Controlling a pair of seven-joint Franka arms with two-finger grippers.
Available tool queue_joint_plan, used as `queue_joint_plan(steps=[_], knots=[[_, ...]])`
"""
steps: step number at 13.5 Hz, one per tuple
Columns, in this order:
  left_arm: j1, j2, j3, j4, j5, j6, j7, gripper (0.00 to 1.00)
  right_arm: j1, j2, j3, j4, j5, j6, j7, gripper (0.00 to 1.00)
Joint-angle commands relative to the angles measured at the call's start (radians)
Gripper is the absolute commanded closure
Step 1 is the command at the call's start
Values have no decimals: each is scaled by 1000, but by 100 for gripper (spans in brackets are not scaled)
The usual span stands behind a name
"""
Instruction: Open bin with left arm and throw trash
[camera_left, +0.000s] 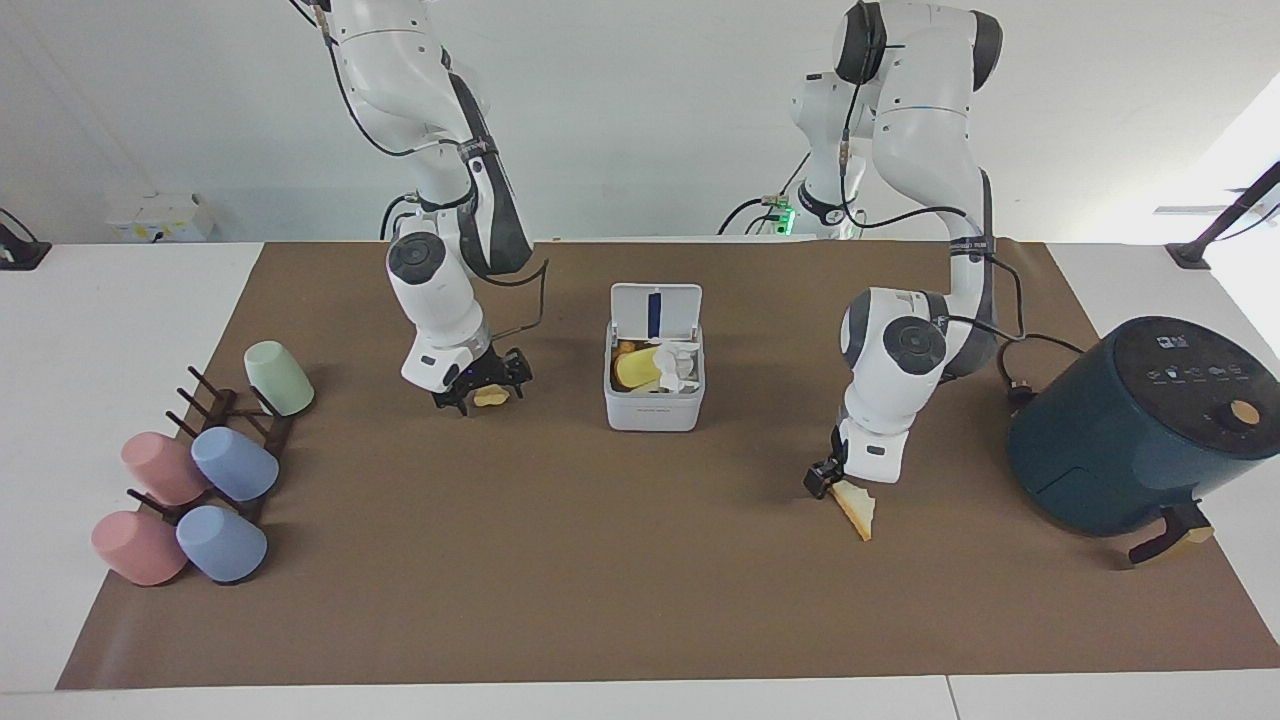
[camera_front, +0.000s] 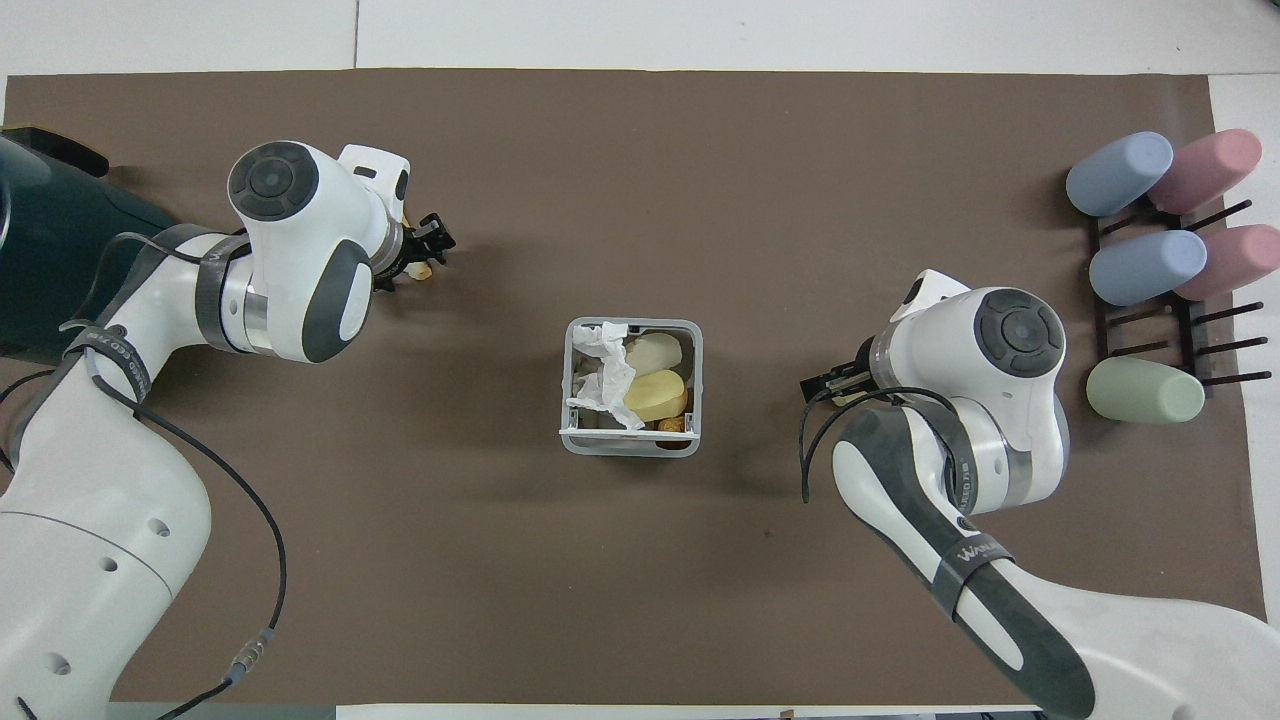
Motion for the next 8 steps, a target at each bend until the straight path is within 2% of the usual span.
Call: queue_joint_plan(steps=[1, 2, 4, 6, 8], knots=[[-27, -17, 10, -38, 25, 21, -14, 100, -15, -22, 6, -22, -22, -2, -19, 44], [-32, -25, 10, -33, 25, 15, -13, 100, -15, -21, 8, -14, -22, -18, -19, 62], [-33, -89, 8, -45, 25, -11, -14, 100, -15, -21, 6, -3, -22, -35, -16, 97], [-37, -196, 5, -53, 25, -128, -11, 100, -16, -13, 8, 44, -22, -93, -10, 100], [-88, -272, 4, -50, 23, -227, -13, 100, -19, -7, 6, 79, -22, -127, -11, 100]])
